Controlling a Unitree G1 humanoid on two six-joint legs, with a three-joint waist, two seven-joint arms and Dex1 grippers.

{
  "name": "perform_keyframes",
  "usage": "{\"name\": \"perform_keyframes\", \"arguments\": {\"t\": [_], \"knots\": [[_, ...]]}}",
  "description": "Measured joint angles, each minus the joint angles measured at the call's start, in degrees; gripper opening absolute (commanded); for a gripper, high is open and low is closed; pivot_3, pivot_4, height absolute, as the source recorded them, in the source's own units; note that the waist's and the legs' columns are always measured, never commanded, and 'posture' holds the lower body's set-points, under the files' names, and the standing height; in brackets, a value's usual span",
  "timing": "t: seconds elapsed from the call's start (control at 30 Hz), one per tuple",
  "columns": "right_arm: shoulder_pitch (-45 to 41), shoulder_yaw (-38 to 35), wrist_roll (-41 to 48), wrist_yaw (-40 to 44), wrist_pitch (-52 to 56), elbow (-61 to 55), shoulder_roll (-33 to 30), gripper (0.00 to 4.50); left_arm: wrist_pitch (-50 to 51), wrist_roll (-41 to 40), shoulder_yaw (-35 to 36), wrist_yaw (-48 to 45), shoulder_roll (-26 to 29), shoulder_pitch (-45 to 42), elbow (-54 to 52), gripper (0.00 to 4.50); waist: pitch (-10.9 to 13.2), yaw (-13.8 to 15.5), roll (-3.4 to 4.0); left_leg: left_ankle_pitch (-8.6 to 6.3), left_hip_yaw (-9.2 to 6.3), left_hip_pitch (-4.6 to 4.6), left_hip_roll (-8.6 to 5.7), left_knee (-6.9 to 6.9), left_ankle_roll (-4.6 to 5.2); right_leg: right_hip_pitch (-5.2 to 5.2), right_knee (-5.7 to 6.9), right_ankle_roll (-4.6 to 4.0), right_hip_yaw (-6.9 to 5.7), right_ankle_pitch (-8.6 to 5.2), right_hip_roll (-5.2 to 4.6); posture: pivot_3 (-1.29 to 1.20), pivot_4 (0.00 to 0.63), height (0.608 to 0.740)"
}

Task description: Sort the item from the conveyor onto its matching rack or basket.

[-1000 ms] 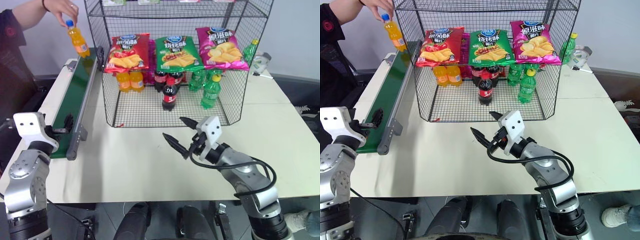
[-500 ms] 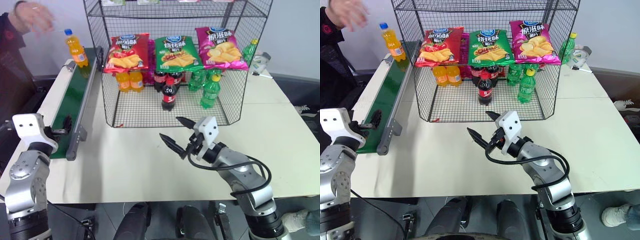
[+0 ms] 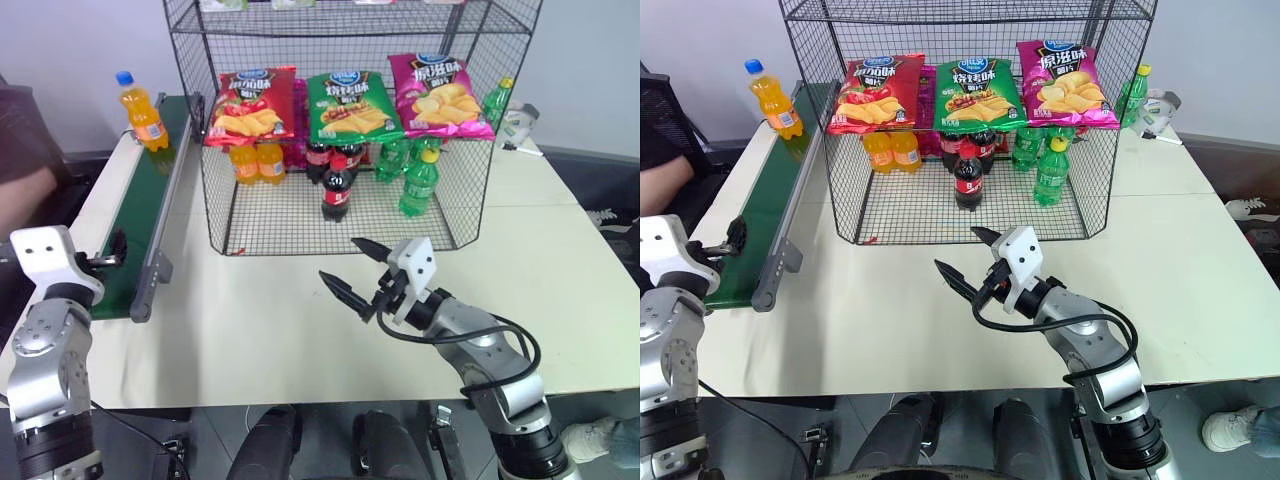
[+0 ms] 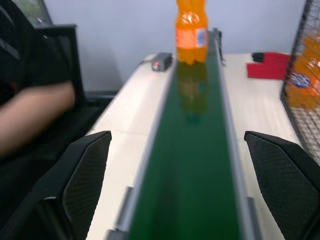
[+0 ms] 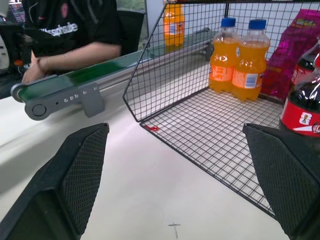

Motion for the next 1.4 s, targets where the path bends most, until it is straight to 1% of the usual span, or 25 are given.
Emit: {"name": "perform_keyframes", "arguments": {"t": [0.27, 0.5, 0.87, 1.17, 1.4], "knots": [[-0.28, 0.1, -0.67, -0.16, -0.71, 0.28, 0.49, 4.5, -1.76, 0.25, 0.1, -0.75, 0.04, -0.62, 3.17, 4.47, 0.0, 0.05, 0.0, 0.0, 0.0, 0.0, 0.0, 0.02, 0.0, 0.02, 0.0, 0.02, 0.0, 0.01, 0.0, 0.0, 0.15, 0.74], [-0.28, 0.14, -0.69, -0.98, -0.63, 0.26, 1.07, 4.5, -3.48, 2.45, -1.2, -0.99, 0.04, -1.09, 4.25, 4.47, 0.0, -0.03, 0.0, 0.0, 0.0, 0.0, 0.0, 0.0, 0.0, 0.0, 0.0, 0.04, 0.0, 0.02, 0.0, 0.0, 0.15, 0.74], [-0.73, 0.86, -0.68, -3.11, 2.1, -2.03, 1.58, 4.5, -5.69, 4.47, -4.85, -1.07, -0.42, -2.31, 5.22, 4.47, 0.0, -0.01, 0.0, 0.0, 0.0, 0.0, 0.0, 0.01, 0.0, 0.0, 0.01, 0.05, 0.0, 0.03, 0.0, 0.0, 0.15, 0.74], [-0.97, 0.9, -0.56, -4.06, 4.48, -4.51, 1.55, 4.5, -7.3, 3.79, -4.79, -0.87, -0.8, -2.63, 5.44, 4.47, 0.0, -0.01, 0.0, 0.0, 0.0, 0.0, 0.0, 0.01, 0.0, -0.01, 0.01, 0.05, -0.01, 0.03, 0.0, 0.0, 0.15, 0.74], [-1.3, 0.7, -0.4, -4.49, 5.72, -4.87, 1.55, 4.5, -6.73, 1.56, -2.81, -0.41, -1.49, -3.39, 5.46, 4.47, 0.0, -0.02, 0.0, 0.0, 0.0, 0.0, 0.0, 0.01, 0.01, 0.0, 0.01, 0.05, -0.03, 0.03, 0.0, 0.0, 0.15, 0.74]]}}
